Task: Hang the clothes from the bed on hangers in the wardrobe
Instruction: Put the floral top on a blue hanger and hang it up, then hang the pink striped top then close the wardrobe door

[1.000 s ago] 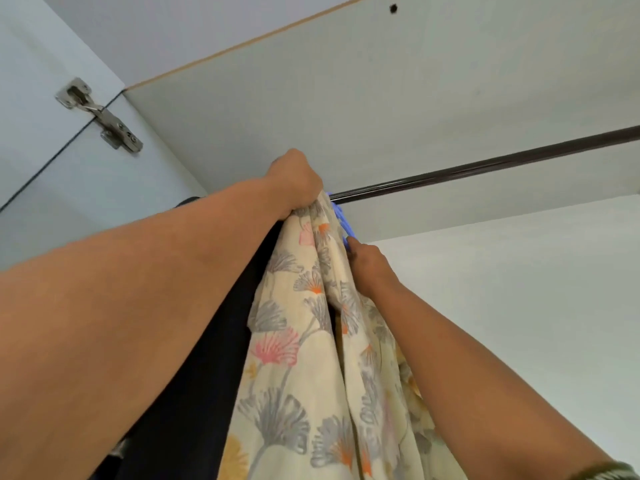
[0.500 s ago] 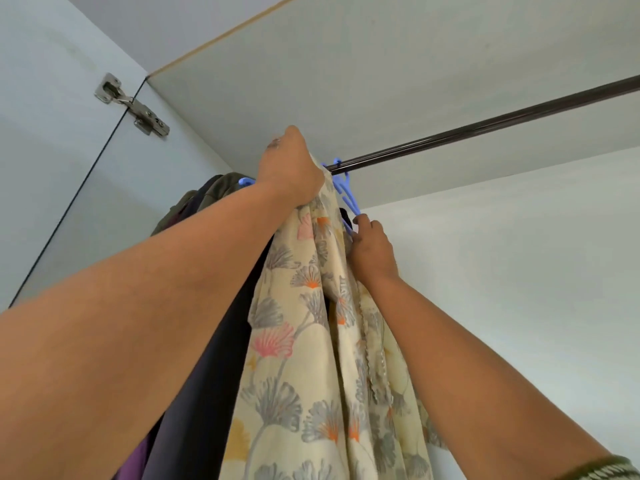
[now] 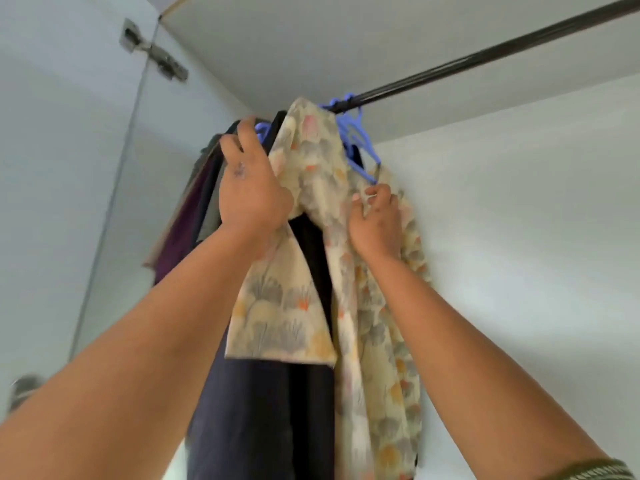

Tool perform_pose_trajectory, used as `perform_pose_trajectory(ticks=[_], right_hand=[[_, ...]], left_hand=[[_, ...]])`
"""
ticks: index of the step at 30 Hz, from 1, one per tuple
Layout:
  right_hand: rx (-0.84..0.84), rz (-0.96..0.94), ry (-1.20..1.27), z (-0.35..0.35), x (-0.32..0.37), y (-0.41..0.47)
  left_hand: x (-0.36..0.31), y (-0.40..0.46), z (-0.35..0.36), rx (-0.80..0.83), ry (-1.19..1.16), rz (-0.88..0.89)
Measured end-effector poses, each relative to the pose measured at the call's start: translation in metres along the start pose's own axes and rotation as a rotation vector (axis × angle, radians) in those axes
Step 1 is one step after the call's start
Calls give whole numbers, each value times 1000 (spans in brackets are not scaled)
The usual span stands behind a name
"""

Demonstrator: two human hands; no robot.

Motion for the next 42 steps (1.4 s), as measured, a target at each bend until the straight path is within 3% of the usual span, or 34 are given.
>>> perform_pose_trajectory(ticks=[5,9,13,16,22,28,32,39,42], right_hand=[[36,17,204,7,50,-79],[0,5,284,6,109,-149],[-26,42,313,5,177,-235],[29,54,329,10,244,-305],[329,236,566,43,409,-452],[605,219,884,37,626,-580],[739,125,1054,14,758,-667],[1208,123,1226,31,941,-848],[1346,93,1217,50,1003,-898]], left_hand=[[69,-58,-28,140,-159,-229],[97,-112,-50,219,-189,-297],[137,-162,-125,197,-75,-323],[170,-195,-211,143,77,-313],[234,-257,-438,96,577,-243],[283,-344,-692,76,1028,-432],[299,-411,-849,-55,1229,-629],[334,-468,-1024,-104,1495,-807],[369,-470,-1073,-45,1587,-869]])
Point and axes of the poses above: each hand's wrist, its own y-axis towards the middle knuckle, its own z-axis out of the palm, x = y × z, the point moved 10 cm from there along y, towards the middle knuckle, and after that the axes turned 5 degrees about y, right-handed, at the moved point
